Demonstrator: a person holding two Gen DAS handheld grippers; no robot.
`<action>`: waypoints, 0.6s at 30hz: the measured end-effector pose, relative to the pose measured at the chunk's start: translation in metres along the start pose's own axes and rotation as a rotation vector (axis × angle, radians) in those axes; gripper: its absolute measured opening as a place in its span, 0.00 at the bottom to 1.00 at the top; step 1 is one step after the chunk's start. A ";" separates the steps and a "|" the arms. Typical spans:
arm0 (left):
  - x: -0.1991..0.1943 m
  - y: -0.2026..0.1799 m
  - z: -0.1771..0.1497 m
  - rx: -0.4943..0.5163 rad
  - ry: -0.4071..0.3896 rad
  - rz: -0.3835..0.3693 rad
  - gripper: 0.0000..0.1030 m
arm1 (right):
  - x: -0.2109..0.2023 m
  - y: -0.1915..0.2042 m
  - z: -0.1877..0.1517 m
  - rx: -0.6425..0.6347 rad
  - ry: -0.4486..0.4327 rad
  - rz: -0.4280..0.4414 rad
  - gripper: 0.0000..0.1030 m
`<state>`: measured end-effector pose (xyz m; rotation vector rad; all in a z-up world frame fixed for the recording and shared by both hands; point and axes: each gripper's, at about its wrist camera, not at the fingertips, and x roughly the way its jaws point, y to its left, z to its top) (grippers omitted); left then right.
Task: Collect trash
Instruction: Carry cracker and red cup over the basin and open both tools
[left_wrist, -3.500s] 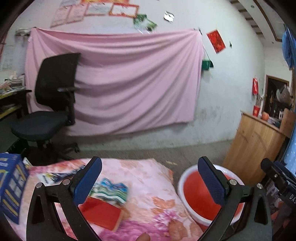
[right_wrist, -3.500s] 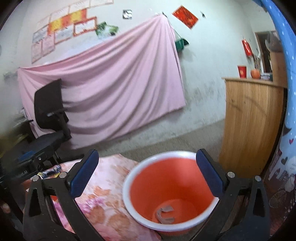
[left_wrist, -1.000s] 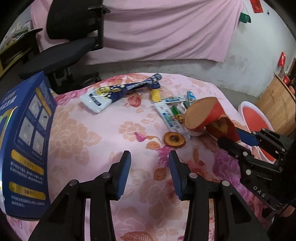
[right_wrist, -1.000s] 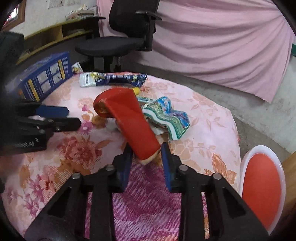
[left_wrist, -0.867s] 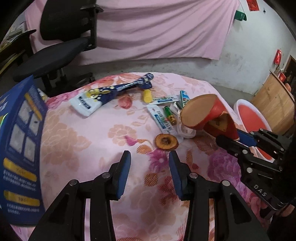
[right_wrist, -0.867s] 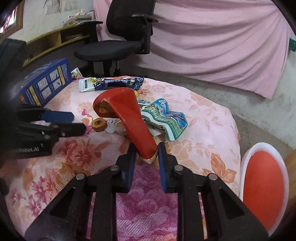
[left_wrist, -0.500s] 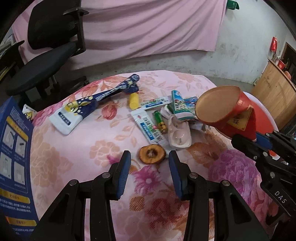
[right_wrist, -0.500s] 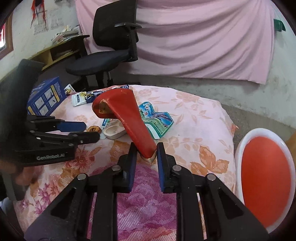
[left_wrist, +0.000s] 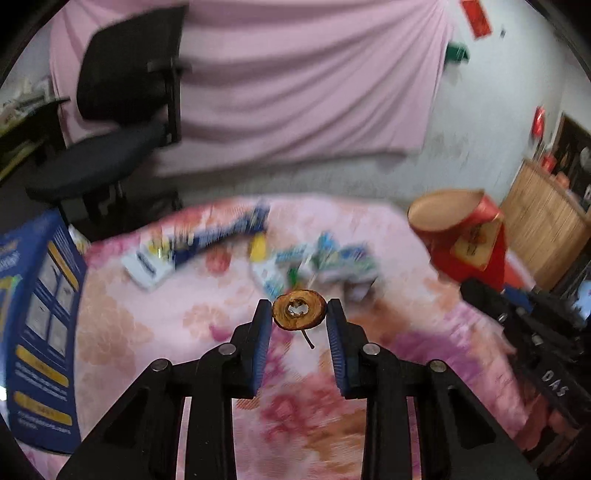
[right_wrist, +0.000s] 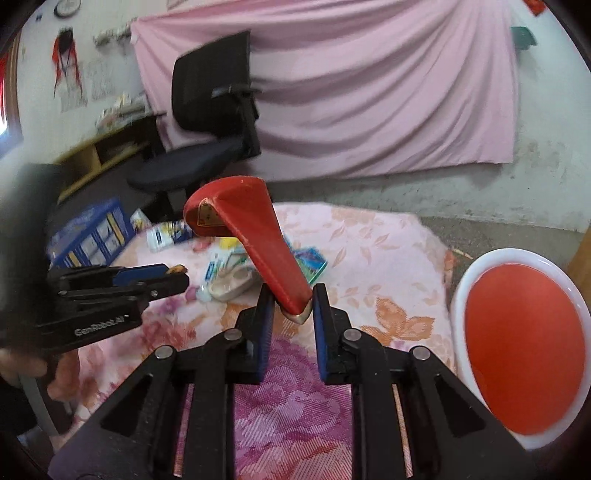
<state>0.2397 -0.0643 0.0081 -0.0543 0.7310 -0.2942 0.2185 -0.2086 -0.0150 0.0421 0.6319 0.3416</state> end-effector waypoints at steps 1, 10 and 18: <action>-0.007 -0.005 0.002 0.005 -0.034 -0.007 0.25 | -0.008 -0.002 0.001 0.013 -0.031 -0.004 0.42; -0.078 -0.069 0.045 0.082 -0.394 -0.118 0.25 | -0.106 -0.021 0.023 0.041 -0.391 -0.151 0.42; -0.105 -0.134 0.055 0.183 -0.551 -0.188 0.25 | -0.163 -0.053 0.019 0.051 -0.558 -0.281 0.42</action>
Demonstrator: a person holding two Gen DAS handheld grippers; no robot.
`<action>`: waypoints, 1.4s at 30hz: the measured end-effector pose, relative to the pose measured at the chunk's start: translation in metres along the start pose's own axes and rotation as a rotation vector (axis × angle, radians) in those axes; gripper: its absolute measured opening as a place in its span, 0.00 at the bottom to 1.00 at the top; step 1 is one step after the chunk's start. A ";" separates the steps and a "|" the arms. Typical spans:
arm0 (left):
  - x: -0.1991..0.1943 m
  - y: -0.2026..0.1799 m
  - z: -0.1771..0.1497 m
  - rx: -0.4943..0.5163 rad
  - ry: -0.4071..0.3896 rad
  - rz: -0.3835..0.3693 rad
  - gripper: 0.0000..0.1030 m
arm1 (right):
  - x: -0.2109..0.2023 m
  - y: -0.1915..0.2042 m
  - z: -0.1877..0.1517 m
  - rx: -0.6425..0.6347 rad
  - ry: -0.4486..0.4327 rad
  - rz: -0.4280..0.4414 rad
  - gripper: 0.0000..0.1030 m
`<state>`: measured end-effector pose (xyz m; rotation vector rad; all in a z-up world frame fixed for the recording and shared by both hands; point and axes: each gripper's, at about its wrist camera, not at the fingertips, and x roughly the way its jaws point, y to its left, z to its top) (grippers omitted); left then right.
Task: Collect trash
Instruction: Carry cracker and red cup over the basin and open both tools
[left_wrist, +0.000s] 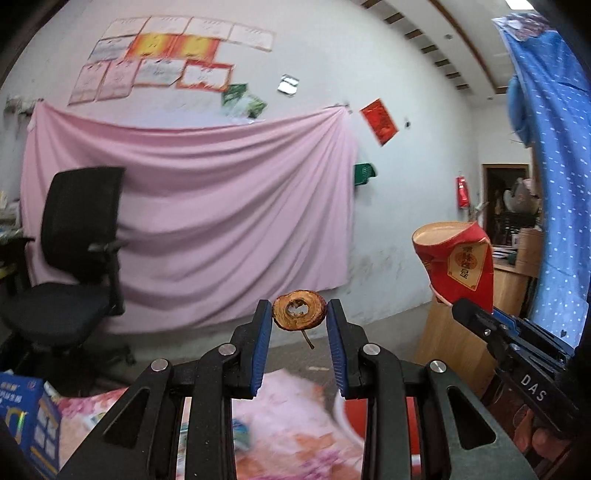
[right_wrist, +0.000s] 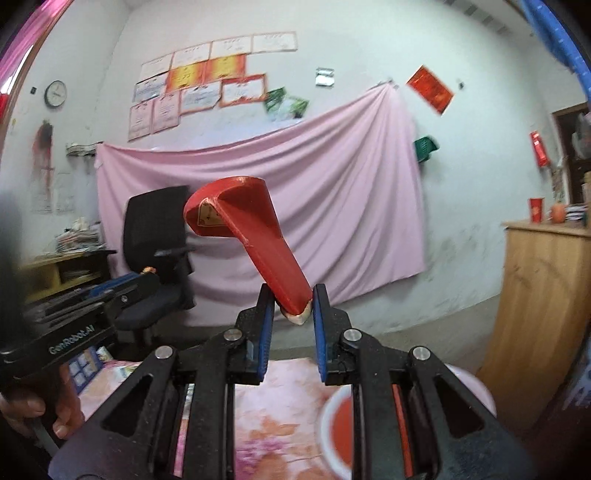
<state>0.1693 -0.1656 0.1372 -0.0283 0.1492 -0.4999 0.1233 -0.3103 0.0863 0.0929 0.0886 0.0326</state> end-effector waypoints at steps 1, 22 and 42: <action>0.002 -0.005 0.000 0.004 -0.003 -0.010 0.25 | 0.000 -0.004 0.000 -0.001 -0.006 -0.013 0.42; 0.170 -0.105 -0.090 0.038 0.569 -0.152 0.25 | 0.026 -0.123 -0.084 0.135 0.366 -0.281 0.42; 0.221 -0.109 -0.148 0.006 0.838 -0.145 0.26 | 0.047 -0.162 -0.132 0.221 0.607 -0.309 0.50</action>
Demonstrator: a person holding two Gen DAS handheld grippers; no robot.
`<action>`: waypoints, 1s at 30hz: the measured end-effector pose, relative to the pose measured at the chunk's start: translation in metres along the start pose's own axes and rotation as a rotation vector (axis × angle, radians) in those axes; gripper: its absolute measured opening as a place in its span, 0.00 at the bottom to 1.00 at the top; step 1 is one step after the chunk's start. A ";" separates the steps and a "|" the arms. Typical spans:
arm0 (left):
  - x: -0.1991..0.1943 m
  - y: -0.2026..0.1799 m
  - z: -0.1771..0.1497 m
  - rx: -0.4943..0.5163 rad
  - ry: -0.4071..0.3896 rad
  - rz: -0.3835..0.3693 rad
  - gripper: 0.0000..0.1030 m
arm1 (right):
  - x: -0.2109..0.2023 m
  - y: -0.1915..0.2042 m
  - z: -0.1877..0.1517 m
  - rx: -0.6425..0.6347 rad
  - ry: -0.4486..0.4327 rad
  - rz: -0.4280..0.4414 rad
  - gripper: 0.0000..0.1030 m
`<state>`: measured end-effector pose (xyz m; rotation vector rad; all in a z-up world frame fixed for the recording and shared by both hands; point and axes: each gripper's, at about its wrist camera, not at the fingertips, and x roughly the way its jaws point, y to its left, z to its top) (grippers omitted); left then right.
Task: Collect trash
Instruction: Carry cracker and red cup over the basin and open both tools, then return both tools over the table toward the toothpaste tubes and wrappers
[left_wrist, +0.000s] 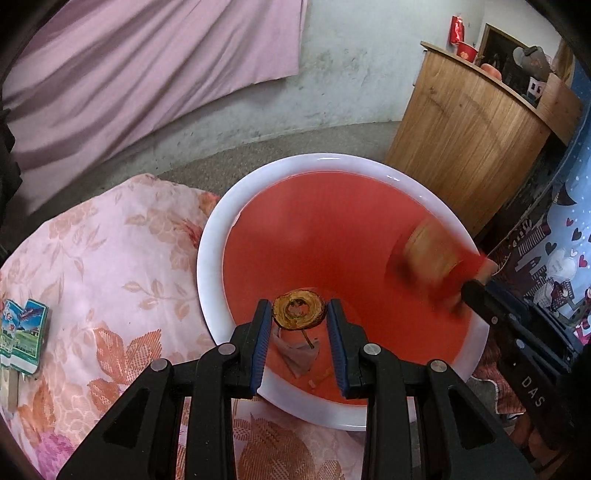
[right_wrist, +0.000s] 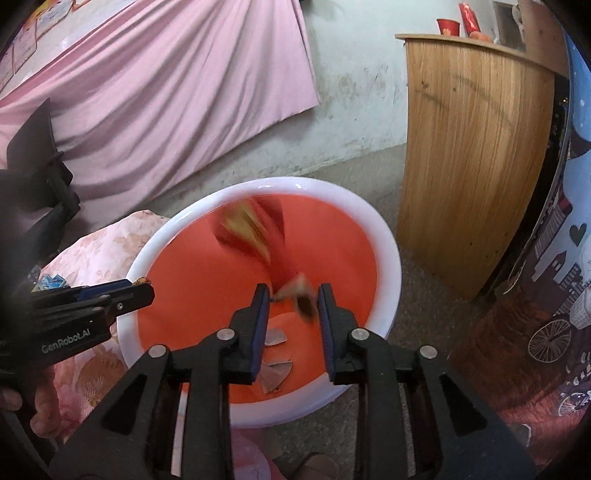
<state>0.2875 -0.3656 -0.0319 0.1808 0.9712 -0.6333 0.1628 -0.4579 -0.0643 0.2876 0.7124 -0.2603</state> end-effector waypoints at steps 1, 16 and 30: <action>0.001 0.001 0.001 -0.007 0.003 -0.001 0.26 | 0.001 0.001 0.001 -0.001 0.004 0.000 0.50; -0.015 0.017 -0.005 -0.051 -0.015 0.042 0.57 | 0.003 0.001 0.002 0.014 0.003 0.011 0.54; -0.073 0.050 -0.021 -0.118 -0.182 0.051 0.91 | -0.016 0.017 0.009 0.009 -0.073 0.043 1.00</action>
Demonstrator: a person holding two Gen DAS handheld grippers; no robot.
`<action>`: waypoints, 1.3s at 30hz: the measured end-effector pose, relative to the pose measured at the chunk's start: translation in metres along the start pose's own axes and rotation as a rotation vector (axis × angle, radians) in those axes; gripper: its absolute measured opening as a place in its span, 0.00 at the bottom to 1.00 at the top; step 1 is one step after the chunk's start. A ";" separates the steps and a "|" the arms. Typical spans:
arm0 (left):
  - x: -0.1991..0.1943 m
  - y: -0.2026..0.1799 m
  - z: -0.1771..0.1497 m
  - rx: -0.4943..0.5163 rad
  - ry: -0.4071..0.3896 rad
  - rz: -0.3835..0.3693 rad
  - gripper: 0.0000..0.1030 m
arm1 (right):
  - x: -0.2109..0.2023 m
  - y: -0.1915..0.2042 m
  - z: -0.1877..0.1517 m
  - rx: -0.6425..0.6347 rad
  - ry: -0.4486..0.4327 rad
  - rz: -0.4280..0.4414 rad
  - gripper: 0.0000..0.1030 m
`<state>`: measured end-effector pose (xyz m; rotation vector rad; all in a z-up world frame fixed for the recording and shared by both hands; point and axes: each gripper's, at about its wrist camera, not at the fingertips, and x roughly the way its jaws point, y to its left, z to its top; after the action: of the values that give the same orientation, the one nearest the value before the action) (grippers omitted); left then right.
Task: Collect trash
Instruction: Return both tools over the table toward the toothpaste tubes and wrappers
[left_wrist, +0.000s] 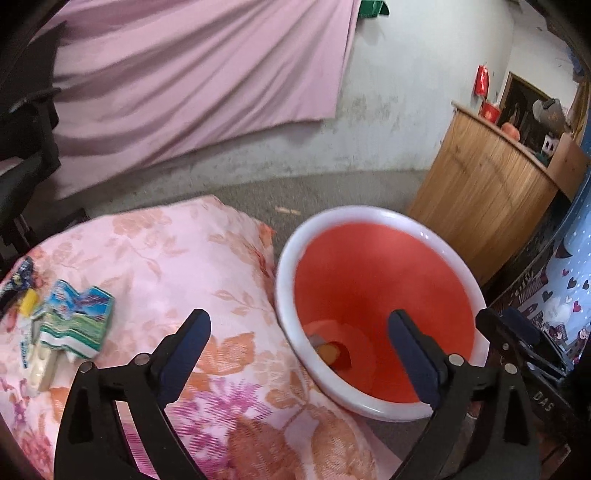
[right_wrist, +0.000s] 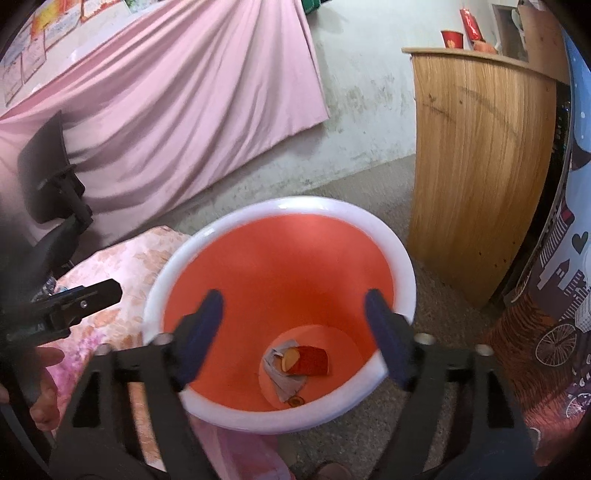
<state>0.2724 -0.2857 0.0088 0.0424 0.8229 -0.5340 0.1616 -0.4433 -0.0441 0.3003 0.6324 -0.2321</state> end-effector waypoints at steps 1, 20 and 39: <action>-0.004 0.001 0.001 0.003 -0.013 0.007 0.91 | -0.002 0.002 0.001 0.000 -0.011 0.008 1.00; -0.162 0.053 -0.010 -0.016 -0.509 0.199 0.93 | -0.086 0.092 0.023 -0.130 -0.390 0.130 1.00; -0.285 0.162 -0.068 -0.128 -0.800 0.389 0.99 | -0.136 0.219 0.018 -0.235 -0.684 0.361 1.00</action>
<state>0.1429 -0.0040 0.1366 -0.1218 0.0539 -0.0970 0.1314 -0.2293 0.0973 0.0897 -0.0777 0.0921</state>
